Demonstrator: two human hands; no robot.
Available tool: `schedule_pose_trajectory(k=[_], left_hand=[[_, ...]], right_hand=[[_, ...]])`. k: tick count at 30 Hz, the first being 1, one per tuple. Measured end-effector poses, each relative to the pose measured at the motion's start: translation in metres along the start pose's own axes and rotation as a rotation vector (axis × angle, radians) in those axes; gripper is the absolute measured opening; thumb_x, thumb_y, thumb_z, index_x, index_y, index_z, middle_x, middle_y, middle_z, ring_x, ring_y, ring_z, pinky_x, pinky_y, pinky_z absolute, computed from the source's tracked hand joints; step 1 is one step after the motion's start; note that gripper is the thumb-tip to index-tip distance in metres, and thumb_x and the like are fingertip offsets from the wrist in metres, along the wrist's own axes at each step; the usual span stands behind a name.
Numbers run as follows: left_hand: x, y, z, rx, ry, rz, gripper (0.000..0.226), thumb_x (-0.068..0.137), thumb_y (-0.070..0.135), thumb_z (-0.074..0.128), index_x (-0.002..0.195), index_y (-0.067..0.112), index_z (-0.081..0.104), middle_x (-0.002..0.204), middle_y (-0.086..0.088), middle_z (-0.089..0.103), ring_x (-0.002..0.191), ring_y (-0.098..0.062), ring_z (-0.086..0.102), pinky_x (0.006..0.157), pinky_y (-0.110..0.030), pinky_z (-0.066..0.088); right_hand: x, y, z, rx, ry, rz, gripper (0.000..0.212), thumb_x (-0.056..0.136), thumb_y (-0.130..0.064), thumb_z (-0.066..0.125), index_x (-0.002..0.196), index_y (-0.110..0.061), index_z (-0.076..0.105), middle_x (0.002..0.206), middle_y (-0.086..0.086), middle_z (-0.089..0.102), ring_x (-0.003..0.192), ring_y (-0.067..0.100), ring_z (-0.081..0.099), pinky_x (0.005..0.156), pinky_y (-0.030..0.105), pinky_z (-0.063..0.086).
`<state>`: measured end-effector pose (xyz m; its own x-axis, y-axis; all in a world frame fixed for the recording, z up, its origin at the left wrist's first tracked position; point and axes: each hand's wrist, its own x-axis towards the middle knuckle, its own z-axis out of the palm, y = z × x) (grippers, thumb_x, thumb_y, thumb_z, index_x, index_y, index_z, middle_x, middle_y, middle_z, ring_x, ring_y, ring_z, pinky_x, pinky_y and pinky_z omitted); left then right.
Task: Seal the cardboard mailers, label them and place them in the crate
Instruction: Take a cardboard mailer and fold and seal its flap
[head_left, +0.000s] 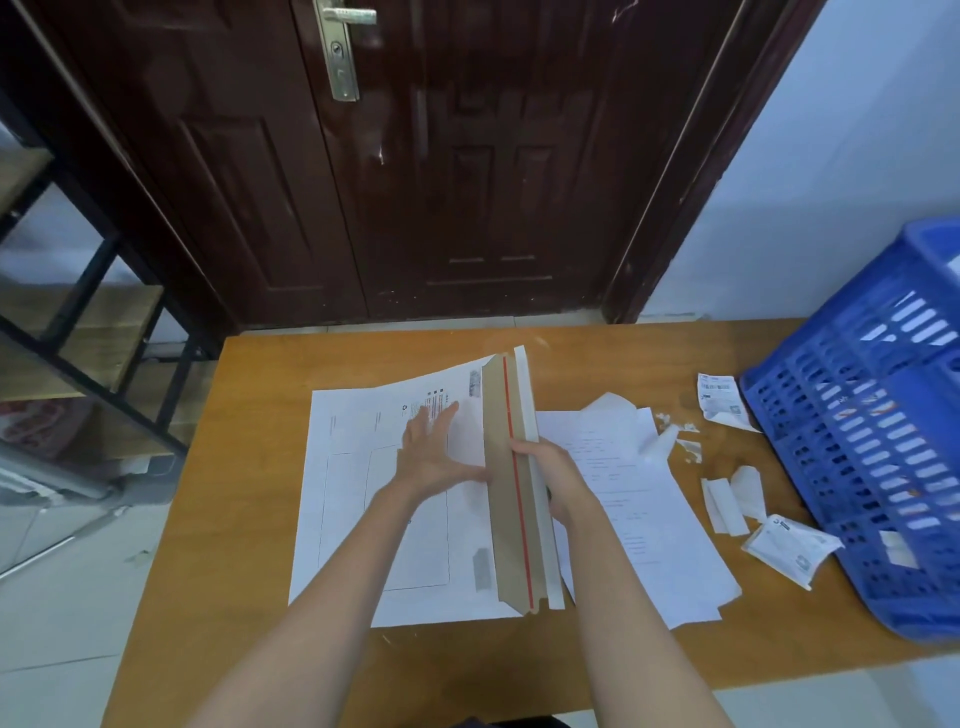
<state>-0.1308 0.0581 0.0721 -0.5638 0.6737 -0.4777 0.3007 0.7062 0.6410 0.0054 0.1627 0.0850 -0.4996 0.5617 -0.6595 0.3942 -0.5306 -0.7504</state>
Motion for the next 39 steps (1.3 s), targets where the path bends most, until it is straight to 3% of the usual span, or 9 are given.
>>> schedule_pose_trajectory(k=[6,11,17,23,29,33,36,37,39], left_hand=[[-0.002,-0.004,0.01,-0.035,0.109,0.007,0.099,0.071,0.034,0.08,0.15,0.032,0.02,0.16,-0.003,0.006,0.146,-0.025,0.009,0.116,-0.047,0.02],[-0.004,0.005,0.016,-0.108,0.093,-0.028,0.118,0.055,0.063,0.075,0.15,0.026,0.017,0.158,0.002,0.009,0.145,-0.022,0.013,0.115,-0.05,0.023],[-0.006,0.01,0.02,-0.063,0.085,0.001,0.106,0.063,0.043,0.079,0.148,0.034,0.018,0.158,0.001,0.008,0.145,-0.024,0.009,0.114,-0.049,0.025],[-0.001,0.005,0.012,-0.066,0.013,0.043,0.102,0.066,0.039,0.084,0.148,0.042,0.023,0.16,0.0,0.007,0.147,-0.018,0.005,0.115,-0.04,0.018],[-0.01,0.013,0.012,-0.036,0.178,0.127,0.076,0.077,0.024,0.069,0.145,0.033,0.036,0.156,0.002,0.025,0.144,-0.017,0.022,0.109,-0.033,0.03],[-0.02,0.023,0.016,0.096,0.392,0.298,0.051,0.088,-0.001,0.051,0.134,0.022,0.05,0.153,0.001,0.034,0.142,-0.02,0.03,0.107,-0.03,0.037],[-0.022,0.02,0.018,0.201,0.46,0.353,0.042,0.088,-0.006,0.048,0.119,0.016,0.065,0.15,-0.003,0.039,0.141,-0.023,0.034,0.106,-0.038,0.04],[-0.022,0.021,0.019,0.24,0.49,0.377,0.04,0.084,-0.008,0.052,0.112,0.015,0.07,0.146,-0.005,0.046,0.136,-0.024,0.042,0.099,-0.04,0.046],[-0.022,0.021,0.022,0.28,0.566,0.422,0.036,0.071,-0.01,0.062,0.094,0.016,0.075,0.13,-0.006,0.061,0.111,-0.023,0.064,0.073,-0.035,0.057]], right_hand=[[0.0,-0.001,-0.004,-0.032,0.004,-0.023,0.016,0.089,-0.017,0.059,0.101,-0.02,0.069,0.101,0.006,0.072,0.094,0.024,0.068,0.082,0.037,0.055],[-0.003,-0.004,-0.006,-0.007,-0.001,-0.031,0.017,0.088,-0.017,0.059,0.1,-0.019,0.07,0.101,0.007,0.073,0.095,0.026,0.068,0.085,0.04,0.055],[-0.006,-0.003,-0.005,0.001,0.007,-0.019,0.018,0.087,-0.017,0.059,0.102,-0.016,0.07,0.1,0.007,0.073,0.094,0.026,0.068,0.085,0.041,0.055],[-0.008,0.005,0.002,0.015,0.061,-0.081,0.024,0.086,-0.014,0.057,0.106,-0.015,0.07,0.103,0.004,0.072,0.099,0.024,0.066,0.092,0.043,0.052],[-0.007,0.009,0.007,0.029,0.108,-0.104,0.019,0.086,-0.009,0.056,0.098,-0.012,0.071,0.092,0.006,0.073,0.086,0.021,0.068,0.075,0.033,0.055],[0.007,0.014,0.016,-0.212,0.311,-0.118,0.019,0.083,-0.01,0.054,0.093,0.001,0.065,0.093,0.019,0.068,0.081,0.025,0.06,0.072,0.033,0.047],[0.012,0.015,0.024,-0.659,0.608,-0.236,0.04,0.079,-0.011,0.065,0.117,-0.009,0.053,0.114,0.01,0.054,0.105,0.029,0.051,0.08,0.035,0.042],[0.01,0.012,0.032,-0.816,0.709,-0.334,0.046,0.075,-0.007,0.069,0.117,-0.007,0.05,0.114,0.011,0.05,0.106,0.031,0.049,0.082,0.036,0.042],[0.016,0.013,0.052,-1.0,0.735,-0.531,0.03,0.075,0.001,0.066,0.103,-0.005,0.055,0.103,0.014,0.054,0.096,0.032,0.053,0.077,0.039,0.045]])
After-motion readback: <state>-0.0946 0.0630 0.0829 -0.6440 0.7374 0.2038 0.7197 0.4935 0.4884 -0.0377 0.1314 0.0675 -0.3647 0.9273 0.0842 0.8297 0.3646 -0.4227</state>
